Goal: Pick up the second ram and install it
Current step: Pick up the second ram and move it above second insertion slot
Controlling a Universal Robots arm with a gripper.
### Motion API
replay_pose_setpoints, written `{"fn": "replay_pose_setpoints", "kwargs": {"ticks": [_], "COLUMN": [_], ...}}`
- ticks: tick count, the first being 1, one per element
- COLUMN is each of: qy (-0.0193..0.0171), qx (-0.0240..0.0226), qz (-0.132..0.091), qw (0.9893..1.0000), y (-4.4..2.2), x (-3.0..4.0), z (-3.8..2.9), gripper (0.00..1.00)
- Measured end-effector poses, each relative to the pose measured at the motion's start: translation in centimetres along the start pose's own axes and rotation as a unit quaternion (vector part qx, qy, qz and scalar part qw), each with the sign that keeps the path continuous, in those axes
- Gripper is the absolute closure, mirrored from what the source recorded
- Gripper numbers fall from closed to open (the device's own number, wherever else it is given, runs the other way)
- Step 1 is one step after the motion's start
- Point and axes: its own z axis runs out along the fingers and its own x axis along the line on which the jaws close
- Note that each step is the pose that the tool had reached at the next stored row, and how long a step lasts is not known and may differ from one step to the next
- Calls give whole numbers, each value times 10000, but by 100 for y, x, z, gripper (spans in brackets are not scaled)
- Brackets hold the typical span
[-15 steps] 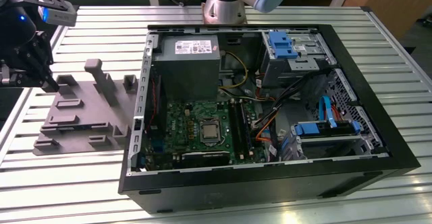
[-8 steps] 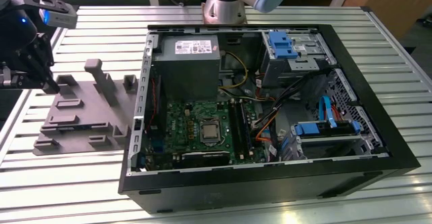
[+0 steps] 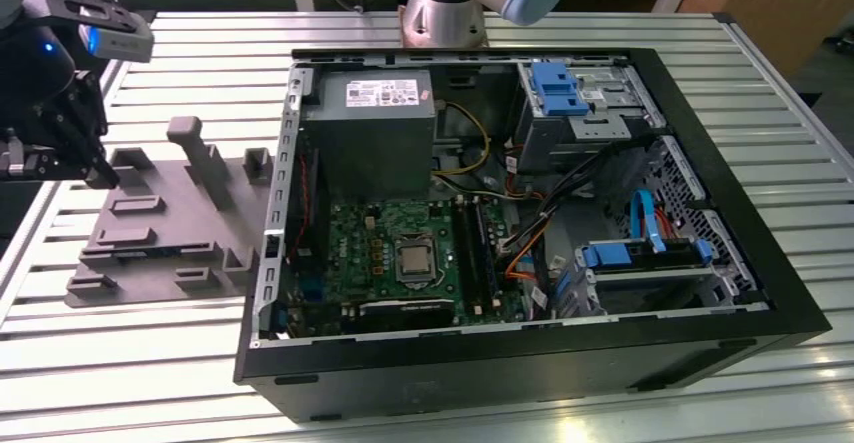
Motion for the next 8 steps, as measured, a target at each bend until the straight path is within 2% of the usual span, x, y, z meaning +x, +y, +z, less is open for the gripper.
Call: {"fn": "replay_pose_setpoints", "kwargs": {"ticks": [8], "qy": [0], "qx": [1], "qz": [0], "qw": [10000], "y": [12], "x": [9], "z": [44], "gripper": [89]}}
